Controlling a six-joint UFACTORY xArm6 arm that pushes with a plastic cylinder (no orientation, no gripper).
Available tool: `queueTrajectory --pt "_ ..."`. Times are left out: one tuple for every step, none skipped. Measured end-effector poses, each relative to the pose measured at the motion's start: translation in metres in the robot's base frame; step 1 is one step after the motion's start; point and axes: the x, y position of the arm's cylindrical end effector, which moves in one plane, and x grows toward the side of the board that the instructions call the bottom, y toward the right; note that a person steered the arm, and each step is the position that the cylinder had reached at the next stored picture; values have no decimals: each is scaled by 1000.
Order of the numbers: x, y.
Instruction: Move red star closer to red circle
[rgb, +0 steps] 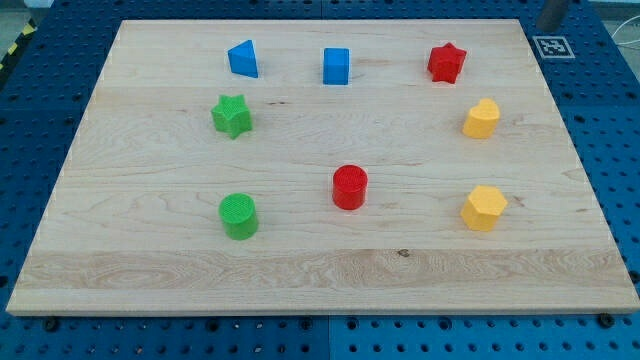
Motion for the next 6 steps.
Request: queueTrajectory --pt "21 -16" --pt "11 -19" --pt "3 -19" --pt "3 -36" --pt "3 -69" --pt "3 -69"
